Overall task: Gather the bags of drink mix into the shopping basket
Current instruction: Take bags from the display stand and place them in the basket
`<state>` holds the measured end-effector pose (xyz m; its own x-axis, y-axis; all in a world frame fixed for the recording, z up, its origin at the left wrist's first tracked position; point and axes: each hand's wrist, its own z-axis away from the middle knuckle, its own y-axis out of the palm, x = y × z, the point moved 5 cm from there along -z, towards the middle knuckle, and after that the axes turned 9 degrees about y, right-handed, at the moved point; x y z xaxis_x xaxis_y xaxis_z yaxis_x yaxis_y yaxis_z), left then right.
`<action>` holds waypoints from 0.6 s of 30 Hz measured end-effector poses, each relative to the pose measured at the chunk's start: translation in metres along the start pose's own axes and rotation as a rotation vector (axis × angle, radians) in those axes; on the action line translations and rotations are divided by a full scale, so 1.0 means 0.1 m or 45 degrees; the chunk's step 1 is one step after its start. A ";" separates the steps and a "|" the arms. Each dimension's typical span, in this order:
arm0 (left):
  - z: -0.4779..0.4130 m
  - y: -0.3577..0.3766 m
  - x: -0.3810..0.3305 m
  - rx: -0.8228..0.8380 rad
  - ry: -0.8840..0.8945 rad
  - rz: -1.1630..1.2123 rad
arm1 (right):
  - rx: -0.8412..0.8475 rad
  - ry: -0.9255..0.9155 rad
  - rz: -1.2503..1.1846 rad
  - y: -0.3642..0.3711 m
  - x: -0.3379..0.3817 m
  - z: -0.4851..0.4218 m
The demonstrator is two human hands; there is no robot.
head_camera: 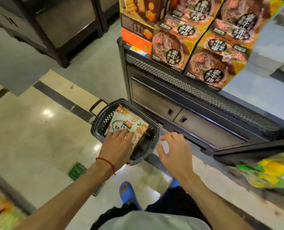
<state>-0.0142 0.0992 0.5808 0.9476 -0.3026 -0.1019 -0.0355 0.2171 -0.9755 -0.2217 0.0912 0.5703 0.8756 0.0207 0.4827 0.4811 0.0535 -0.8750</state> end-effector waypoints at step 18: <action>-0.74 0.30 0.96 0.088 0.090 0.084 | 0.105 0.294 -0.109 0.73 0.23 -0.78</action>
<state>0.0527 0.0080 0.5274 0.9192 -0.3496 -0.1815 -0.0730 0.3016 -0.9506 -0.1630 0.0174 0.5149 0.8233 -0.2155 0.5251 0.5567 0.1265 -0.8210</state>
